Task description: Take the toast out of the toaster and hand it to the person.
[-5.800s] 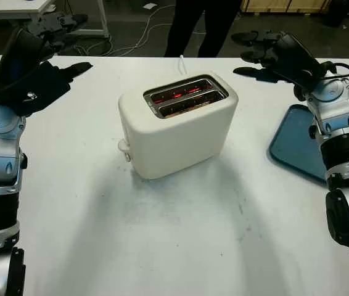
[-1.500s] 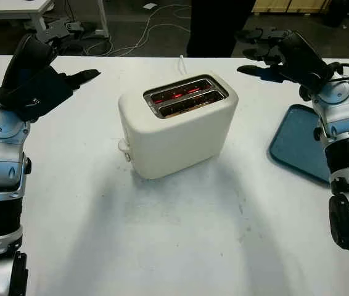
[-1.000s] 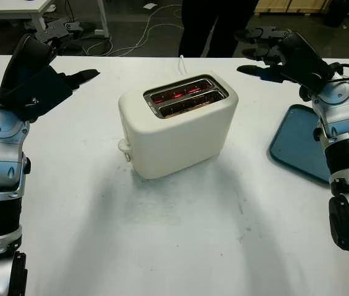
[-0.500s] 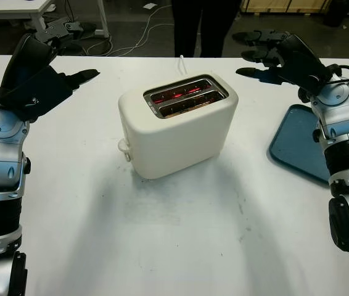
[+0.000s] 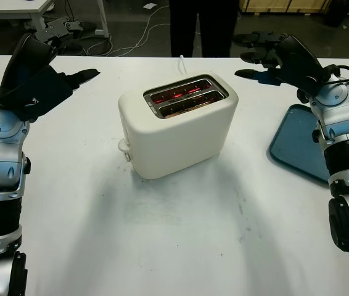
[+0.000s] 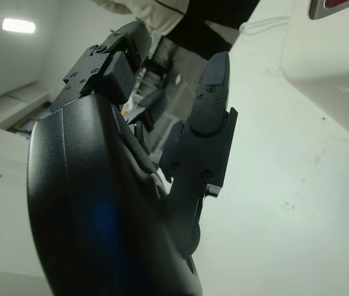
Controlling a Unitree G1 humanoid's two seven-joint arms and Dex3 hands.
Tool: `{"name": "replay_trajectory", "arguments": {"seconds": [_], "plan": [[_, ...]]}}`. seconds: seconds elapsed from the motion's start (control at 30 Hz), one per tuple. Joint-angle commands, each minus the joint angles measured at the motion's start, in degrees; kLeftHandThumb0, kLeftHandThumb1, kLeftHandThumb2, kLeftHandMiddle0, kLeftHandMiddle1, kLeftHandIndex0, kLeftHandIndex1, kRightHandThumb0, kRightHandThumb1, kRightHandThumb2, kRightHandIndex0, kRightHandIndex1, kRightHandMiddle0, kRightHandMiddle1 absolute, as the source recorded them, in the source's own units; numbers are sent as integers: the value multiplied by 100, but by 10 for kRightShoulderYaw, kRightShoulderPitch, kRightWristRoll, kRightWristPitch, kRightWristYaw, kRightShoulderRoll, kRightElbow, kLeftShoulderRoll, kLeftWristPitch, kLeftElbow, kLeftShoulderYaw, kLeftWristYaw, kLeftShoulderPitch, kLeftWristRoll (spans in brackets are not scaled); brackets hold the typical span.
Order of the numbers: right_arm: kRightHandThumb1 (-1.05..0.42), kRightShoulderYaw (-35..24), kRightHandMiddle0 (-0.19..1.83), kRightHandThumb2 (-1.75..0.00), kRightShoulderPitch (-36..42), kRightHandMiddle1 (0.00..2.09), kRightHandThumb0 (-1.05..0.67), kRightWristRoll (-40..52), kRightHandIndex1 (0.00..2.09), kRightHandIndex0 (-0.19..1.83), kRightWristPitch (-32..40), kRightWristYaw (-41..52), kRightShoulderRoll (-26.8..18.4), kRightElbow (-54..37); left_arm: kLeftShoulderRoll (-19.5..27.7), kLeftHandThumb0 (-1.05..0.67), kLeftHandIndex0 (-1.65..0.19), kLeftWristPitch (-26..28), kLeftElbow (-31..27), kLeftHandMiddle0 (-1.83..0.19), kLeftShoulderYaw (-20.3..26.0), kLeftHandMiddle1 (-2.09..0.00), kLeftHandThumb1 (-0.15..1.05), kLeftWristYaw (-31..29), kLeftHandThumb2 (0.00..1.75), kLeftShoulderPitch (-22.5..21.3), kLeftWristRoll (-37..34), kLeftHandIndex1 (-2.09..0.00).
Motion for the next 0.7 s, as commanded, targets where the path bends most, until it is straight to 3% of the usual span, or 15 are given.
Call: {"name": "replay_trajectory", "arguments": {"seconds": [0.0,0.67], "plan": [[-92,-2,52,-9,2,0,-57,2,0,54,8,-5,0,-9,2,-29,-34,-3,0,-10,-2,-95,92,-1,5,4,1,-38],[-92,-3,50,-8,0,0,-57,4,1,53,7,-5,2,-6,1,-27,-32,9,-8,-9,-2,-94,92,-1,5,5,1,-39]]}}
